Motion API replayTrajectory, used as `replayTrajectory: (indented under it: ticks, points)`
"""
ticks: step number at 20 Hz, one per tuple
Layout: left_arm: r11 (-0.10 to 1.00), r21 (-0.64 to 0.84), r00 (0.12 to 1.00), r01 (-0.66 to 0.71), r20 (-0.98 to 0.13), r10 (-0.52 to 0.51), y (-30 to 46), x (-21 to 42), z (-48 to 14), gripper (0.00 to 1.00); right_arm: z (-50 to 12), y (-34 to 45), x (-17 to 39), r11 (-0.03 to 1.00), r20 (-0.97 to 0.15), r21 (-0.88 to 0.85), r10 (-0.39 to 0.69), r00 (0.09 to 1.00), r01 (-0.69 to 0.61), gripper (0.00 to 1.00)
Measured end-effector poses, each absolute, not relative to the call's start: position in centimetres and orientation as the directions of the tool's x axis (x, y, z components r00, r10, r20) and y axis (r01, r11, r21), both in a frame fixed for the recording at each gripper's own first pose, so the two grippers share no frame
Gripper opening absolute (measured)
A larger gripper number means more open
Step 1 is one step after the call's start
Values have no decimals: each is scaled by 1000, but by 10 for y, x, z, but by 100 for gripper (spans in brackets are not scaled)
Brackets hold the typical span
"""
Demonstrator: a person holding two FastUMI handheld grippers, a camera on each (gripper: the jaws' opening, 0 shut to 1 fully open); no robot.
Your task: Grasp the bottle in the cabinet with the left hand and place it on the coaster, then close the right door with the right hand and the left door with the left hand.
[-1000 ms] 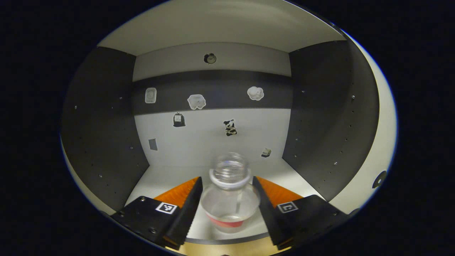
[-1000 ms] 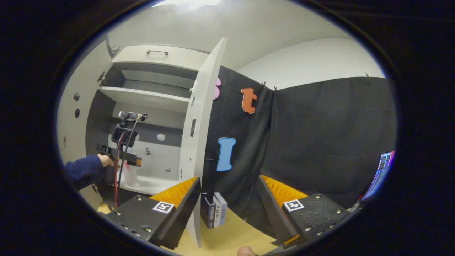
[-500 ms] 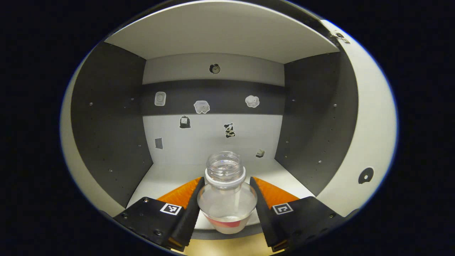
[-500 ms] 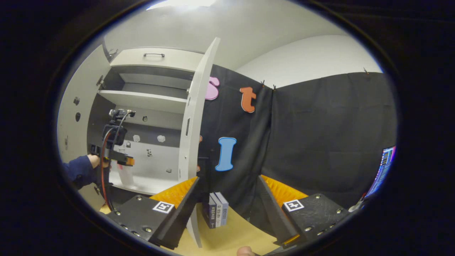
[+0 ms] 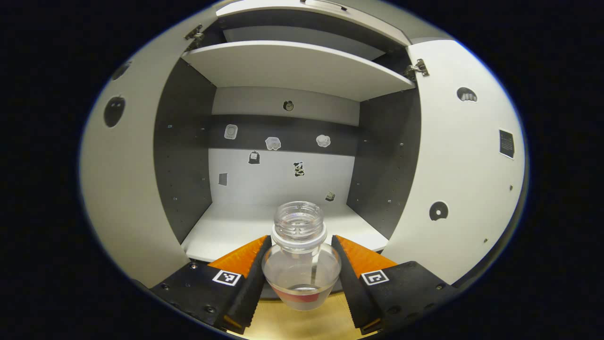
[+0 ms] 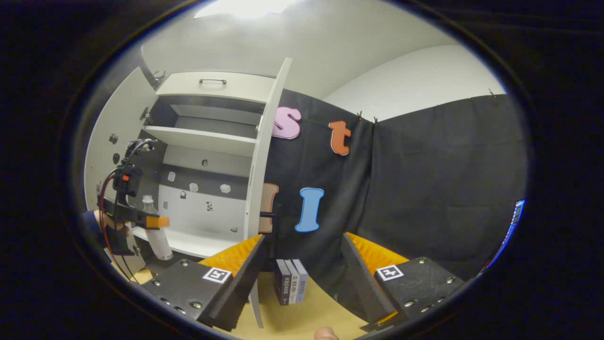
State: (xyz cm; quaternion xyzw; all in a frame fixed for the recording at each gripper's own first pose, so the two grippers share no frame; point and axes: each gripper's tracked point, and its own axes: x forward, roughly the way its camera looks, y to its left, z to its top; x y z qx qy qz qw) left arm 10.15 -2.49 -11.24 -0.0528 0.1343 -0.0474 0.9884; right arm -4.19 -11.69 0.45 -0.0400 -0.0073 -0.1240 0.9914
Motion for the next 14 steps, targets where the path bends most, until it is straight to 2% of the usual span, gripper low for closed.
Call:
replayTrajectory:
  ticks: [5,10,14]
  points:
    - [989,-138,970,45,-233,-76,-19,60,-147,78,17,-127,-38,973,54,-73,-215,975,218,94]
    - [980,-199,964,34,-250,-84,-20,21,-214,77,26,-128,-31,976,81,-87,-193,978,200,94]
    - [981,-186,942,45,-320,-104,-24,-11,-269,78,29,-125,-29,980,82,-84,-176,981,182,96]
